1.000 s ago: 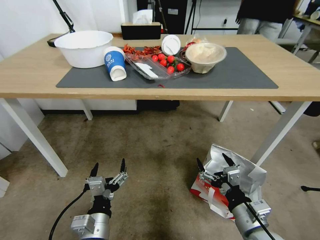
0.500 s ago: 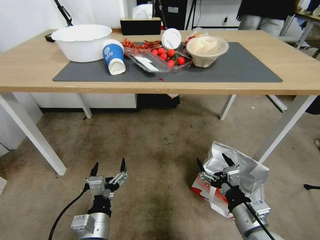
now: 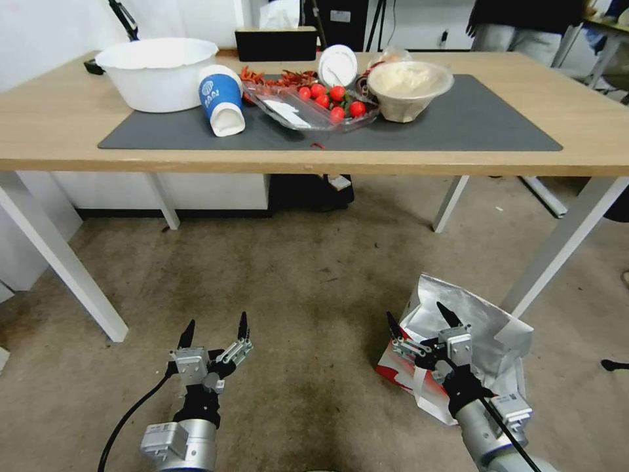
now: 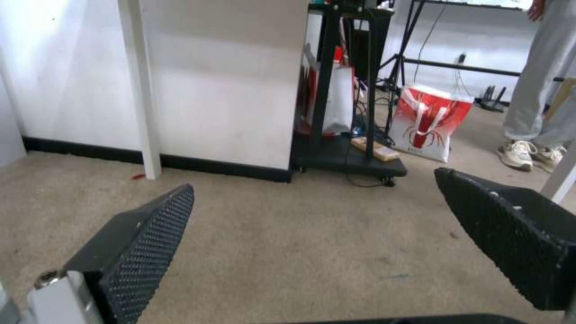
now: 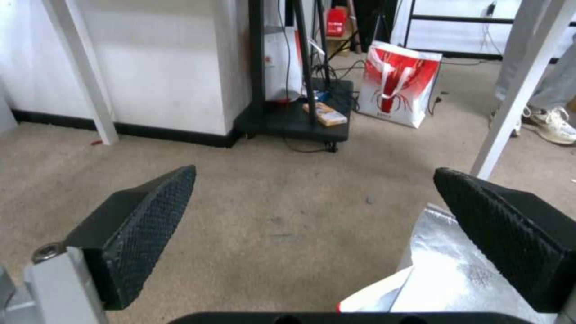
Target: Pick up the food delivery bag from the floor and place it on the table.
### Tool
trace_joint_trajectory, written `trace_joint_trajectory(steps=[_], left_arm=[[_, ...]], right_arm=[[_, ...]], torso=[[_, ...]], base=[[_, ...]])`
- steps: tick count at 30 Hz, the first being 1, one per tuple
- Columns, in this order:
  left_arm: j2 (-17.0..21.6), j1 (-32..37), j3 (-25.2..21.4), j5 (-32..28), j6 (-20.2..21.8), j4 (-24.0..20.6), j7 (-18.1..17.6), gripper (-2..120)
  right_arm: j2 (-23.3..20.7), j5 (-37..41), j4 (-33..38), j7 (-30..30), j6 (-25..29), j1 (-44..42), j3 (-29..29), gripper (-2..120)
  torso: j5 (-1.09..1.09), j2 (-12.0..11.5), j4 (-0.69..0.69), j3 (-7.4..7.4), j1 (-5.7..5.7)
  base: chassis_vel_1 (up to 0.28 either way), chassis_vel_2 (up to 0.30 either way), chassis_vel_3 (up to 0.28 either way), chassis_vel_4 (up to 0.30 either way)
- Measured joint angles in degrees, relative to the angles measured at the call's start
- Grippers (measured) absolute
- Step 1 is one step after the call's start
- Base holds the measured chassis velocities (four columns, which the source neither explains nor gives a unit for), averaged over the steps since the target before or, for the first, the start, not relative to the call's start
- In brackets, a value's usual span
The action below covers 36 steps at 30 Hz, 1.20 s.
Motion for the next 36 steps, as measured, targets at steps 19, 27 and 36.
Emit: trace_joint_trajectory(steps=[19,27,36], left_arm=[[0.04,0.09,-0.04,0.00,-0.31,0.10,0.05,100],[0.44,0.06,0.03,-0.01,-0.38,-0.49,0.09,100],[0.32,0.56,0.43,0.40,-0.91,-0.46,0.41,100]], right_arm=[[0.08,-0.07,0.18,0.10,0.00,-0.20,-0.01,100],[-0.01,-0.10,0.25,0.20,0.08,-0.38,0.05,100],[0.03,-0.17,0.68,0.29,0.14,-0.43,0.09,100]], torso=[[0.00,-4.24,0.00,-3.64,-0.61],[0.00,-5.86,0.00,-5.25,-0.64],[0.00,-7.22,0.00,-5.74,-0.87]], base=[[0.000,0.000,0.000,0.000],[0.000,0.000,0.000,0.000],[0.000,0.000,0.000,0.000]])
